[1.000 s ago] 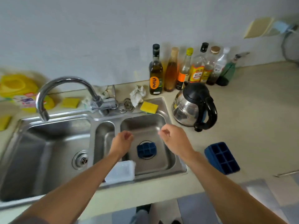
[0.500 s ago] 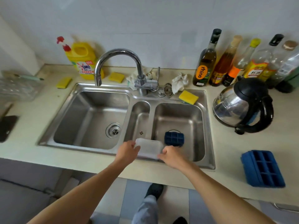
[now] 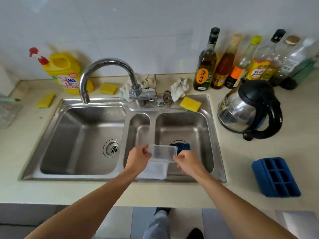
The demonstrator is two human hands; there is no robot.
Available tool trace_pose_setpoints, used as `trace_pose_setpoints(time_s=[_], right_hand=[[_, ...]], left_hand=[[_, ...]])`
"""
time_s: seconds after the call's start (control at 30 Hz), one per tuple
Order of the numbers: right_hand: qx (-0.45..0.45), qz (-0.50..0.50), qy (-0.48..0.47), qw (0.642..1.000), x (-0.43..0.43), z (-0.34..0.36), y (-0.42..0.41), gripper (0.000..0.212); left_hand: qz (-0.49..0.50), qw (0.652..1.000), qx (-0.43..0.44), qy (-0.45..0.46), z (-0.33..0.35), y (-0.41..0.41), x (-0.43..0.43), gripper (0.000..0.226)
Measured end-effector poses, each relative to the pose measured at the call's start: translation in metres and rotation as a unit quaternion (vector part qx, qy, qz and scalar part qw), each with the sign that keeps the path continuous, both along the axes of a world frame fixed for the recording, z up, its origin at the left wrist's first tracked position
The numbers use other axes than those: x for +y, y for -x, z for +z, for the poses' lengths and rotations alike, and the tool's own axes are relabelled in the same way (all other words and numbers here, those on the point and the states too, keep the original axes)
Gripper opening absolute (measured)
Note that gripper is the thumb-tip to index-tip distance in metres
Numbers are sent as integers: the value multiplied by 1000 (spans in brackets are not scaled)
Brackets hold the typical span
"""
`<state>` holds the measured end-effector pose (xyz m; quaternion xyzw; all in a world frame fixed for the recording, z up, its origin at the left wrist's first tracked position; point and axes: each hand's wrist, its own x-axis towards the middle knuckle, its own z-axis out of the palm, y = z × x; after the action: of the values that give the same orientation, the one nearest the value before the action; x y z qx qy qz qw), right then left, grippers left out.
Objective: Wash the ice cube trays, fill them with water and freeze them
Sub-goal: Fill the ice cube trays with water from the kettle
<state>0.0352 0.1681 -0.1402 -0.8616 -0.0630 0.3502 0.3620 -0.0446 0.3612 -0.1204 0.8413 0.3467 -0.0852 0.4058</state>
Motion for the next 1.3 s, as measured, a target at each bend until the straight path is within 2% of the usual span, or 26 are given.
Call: trace_pose_setpoints(time_s=[0.13,0.27,0.43,0.57,0.73,0.93,1.3], right_hand=[[-14,-68,27,997,-21,-9,-34,22],[-12,-85,70,994,-32,-33,-61,23],[16,-88,96,991,-24,-79,-80,28],[23,-97,120,988,-12,-114,-86,28],[24,-107,151,983,-8,-140,-83,23],[-7,-98,164,982,-5,-149,-85,19],[4,-109,162,981,-6,-158,-97,21]], left_hand=[[-67,997,14,25,-18,-54,-10,24],[-153,985,71,26,-47,-100,-21,8],[-196,967,165,5,-86,-139,-24,8],[-229,948,221,-26,-118,-148,-23,19],[-254,933,249,-45,-137,-156,-30,28],[-251,931,264,-31,-153,-157,-29,30],[-178,954,242,21,-164,-164,-29,18]])
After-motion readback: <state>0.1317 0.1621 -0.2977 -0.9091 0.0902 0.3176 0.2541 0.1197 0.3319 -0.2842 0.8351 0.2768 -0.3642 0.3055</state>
